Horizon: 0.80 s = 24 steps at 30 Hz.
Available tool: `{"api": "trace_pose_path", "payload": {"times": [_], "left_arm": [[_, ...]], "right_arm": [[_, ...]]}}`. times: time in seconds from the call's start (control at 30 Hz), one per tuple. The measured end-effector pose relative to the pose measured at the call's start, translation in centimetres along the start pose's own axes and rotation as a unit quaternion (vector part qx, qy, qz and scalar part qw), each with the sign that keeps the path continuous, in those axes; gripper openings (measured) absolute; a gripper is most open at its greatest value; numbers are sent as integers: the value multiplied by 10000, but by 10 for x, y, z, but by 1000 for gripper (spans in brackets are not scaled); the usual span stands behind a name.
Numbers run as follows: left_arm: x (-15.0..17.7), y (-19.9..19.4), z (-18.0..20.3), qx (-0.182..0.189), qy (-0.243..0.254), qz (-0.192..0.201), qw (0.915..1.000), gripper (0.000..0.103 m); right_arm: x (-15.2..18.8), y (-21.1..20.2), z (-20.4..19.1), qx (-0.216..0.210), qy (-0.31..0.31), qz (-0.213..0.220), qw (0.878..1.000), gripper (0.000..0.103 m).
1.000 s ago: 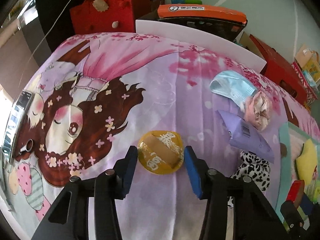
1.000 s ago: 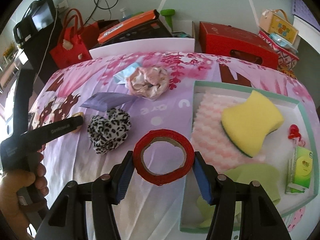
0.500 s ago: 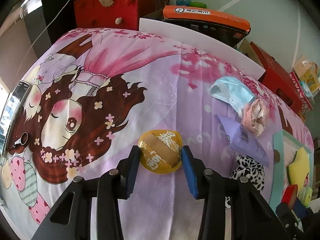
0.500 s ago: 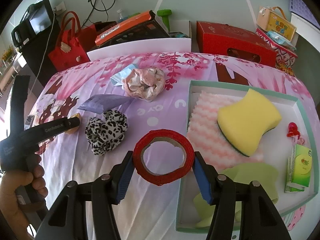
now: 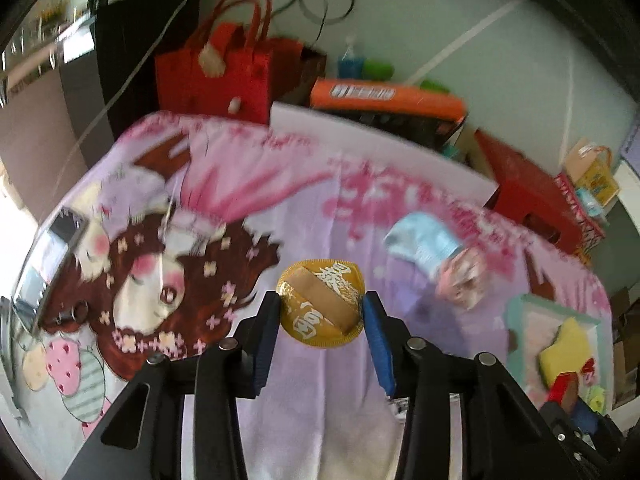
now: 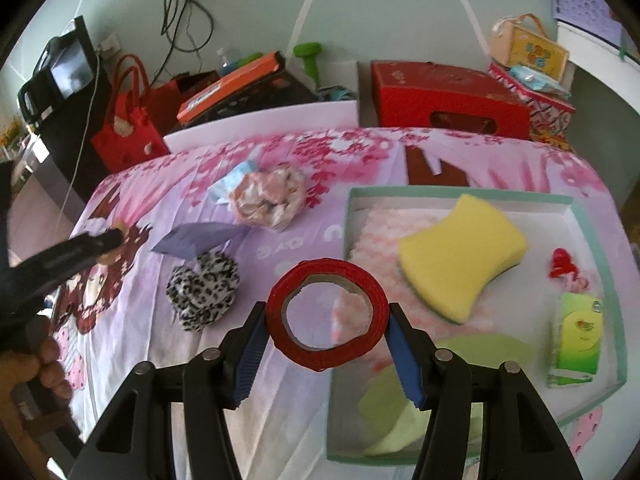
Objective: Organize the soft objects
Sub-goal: 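Carry the tape roll with the right gripper while the left gripper carries the puff over the tray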
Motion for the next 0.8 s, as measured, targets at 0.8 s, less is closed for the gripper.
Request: {"api": "trace_pose_path", "payload": {"times": [0.8], "left_arm": [[75,-41,193,1454,2520,85,9567,45]], "right_arm": [[-3,-24,146,650,1716,241,9827,61]]}}
Point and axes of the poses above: each gripper's, at about its wrist camera, not at the fingertips, and y roughly the way its jaws point, z to its right, x to its underside, the point moved 2 cm from there along y, roughly the way its jaws point, and after that the axes turned 3 degrees about -z, right-handed, at the moved point
